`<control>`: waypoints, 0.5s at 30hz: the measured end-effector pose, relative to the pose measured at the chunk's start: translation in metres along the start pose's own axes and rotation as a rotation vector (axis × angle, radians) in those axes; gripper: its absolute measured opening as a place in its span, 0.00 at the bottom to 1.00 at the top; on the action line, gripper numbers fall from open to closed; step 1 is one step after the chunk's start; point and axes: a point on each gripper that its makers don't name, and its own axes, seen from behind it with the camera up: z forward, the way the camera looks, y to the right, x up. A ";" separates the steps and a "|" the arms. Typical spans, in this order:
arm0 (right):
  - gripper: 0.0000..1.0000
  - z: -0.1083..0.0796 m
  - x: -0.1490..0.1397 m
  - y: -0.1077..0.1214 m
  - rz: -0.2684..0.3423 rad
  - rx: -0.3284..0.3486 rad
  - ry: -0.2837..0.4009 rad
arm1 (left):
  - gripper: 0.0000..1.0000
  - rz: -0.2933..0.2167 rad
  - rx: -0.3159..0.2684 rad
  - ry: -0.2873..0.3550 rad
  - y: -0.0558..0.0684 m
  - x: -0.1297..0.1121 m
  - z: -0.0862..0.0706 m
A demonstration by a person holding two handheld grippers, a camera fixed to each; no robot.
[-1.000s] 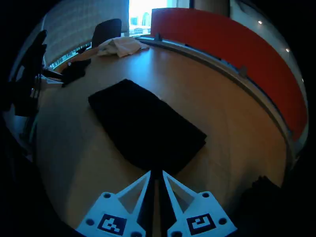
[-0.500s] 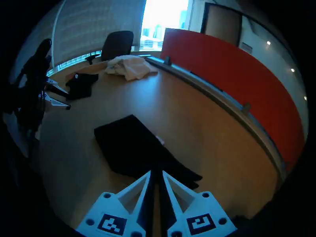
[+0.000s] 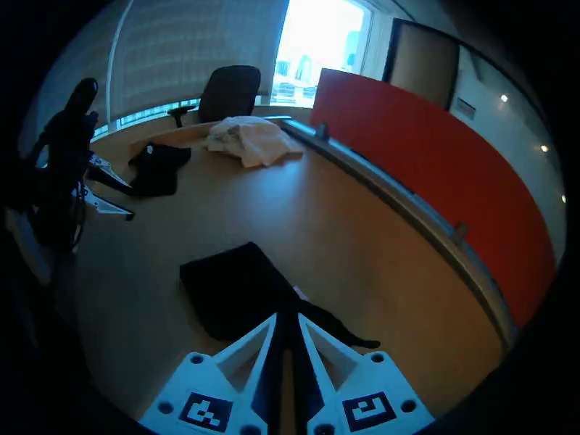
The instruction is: Fold towel
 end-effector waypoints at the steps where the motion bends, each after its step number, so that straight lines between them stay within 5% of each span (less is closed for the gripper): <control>1: 0.06 0.001 0.000 -0.001 -0.003 0.003 -0.003 | 0.97 -0.001 0.000 0.001 -0.001 0.000 0.000; 15: 0.06 0.035 0.016 -0.036 -0.077 0.092 -0.036 | 0.96 -0.025 0.011 0.010 -0.013 0.005 -0.016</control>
